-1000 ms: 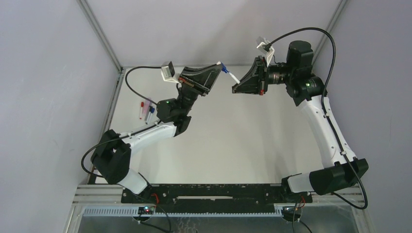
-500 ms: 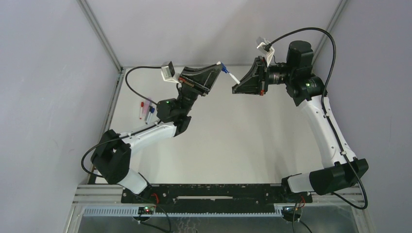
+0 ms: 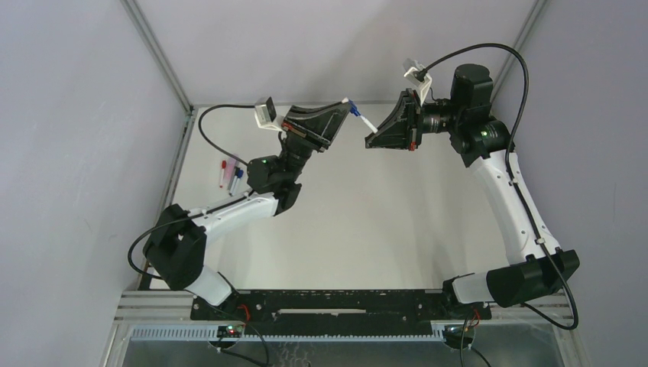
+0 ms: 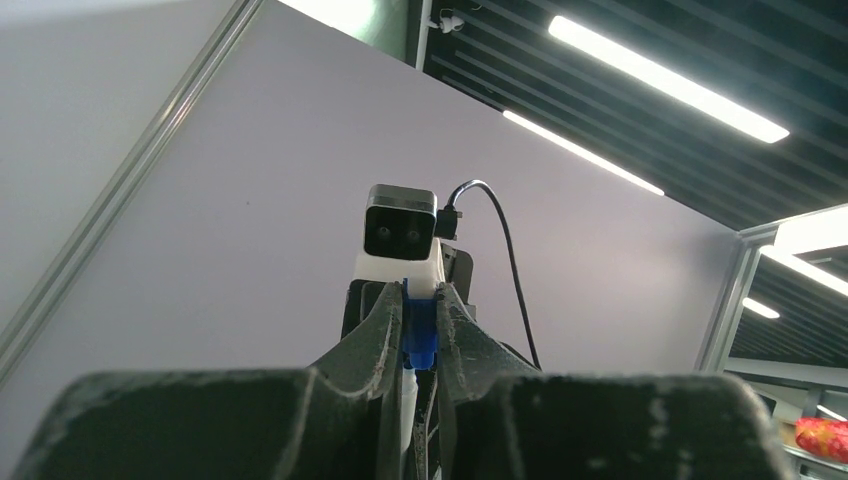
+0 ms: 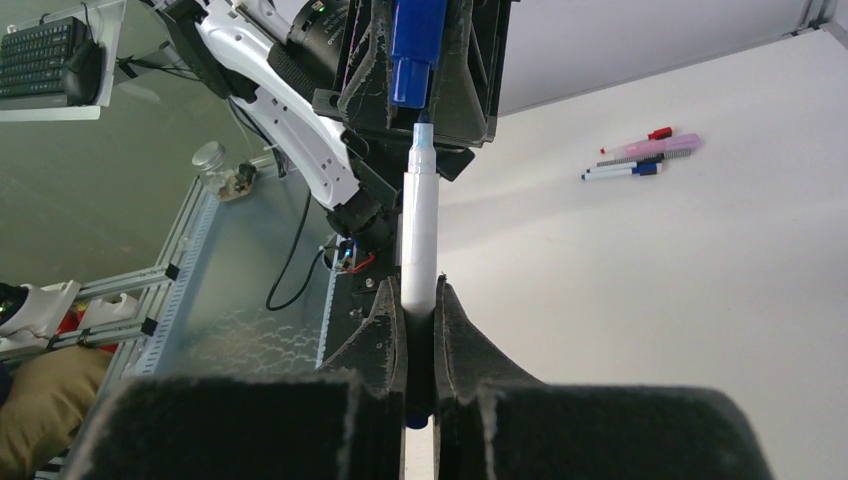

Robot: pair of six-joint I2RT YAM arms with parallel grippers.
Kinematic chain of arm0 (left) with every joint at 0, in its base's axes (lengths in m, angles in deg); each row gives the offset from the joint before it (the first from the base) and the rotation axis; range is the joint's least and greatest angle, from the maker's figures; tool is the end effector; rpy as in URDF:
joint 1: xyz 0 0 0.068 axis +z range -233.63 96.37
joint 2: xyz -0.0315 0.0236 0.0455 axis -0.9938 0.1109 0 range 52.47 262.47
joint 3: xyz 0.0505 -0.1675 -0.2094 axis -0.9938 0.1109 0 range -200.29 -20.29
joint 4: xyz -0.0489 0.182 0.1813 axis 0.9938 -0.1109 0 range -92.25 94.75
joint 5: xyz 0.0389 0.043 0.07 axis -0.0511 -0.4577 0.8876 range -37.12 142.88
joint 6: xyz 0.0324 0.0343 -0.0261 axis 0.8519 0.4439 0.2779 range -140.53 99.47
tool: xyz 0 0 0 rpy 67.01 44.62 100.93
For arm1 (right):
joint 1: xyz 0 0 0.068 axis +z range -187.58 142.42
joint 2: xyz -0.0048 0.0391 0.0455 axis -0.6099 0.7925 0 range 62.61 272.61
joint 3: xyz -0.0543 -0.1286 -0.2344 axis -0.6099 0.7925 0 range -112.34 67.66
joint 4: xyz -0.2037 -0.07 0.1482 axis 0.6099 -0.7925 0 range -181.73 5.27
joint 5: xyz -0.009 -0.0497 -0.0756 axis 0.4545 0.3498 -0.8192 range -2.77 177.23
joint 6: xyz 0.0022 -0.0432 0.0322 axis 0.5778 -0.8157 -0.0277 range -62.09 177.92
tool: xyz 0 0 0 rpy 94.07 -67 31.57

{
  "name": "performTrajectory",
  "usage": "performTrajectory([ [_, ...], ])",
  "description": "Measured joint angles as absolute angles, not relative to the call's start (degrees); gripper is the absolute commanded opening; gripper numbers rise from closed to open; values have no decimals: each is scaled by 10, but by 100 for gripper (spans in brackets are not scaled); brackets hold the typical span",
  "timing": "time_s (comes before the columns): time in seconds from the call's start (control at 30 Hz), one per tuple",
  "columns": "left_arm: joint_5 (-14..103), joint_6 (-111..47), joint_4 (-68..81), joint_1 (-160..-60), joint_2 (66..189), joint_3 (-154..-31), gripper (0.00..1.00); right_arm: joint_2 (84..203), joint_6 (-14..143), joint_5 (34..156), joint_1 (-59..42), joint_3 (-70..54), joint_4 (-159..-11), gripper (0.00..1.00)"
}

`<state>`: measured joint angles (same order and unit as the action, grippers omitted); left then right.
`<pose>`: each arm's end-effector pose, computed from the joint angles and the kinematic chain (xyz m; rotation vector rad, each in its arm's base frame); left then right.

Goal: Insert the pens into the pen caps
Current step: Insert the pen cap onto the pen.

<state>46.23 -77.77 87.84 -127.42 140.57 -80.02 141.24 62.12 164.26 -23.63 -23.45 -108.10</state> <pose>0.2271 -0.2234 0.4030 0.0452 0.7142 -1.7341 0.2584 0.0999 0.4683 -1.1207 1.4248 1.3877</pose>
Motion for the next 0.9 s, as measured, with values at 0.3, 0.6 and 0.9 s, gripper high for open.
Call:
performTrajectory([
  [0.3,462,-782,879,-1275,1408,-800,0,1412,621,1643,-236,-235,-1081,0],
  [0.6,463,-781,880,-1275,1409,-800,0,1412,621,1644,-237,-235,-1081,0],
  [0.9,467,-780,880,-1275,1409,-800,0,1409,620,1647,-241,-223,-1081,0],
])
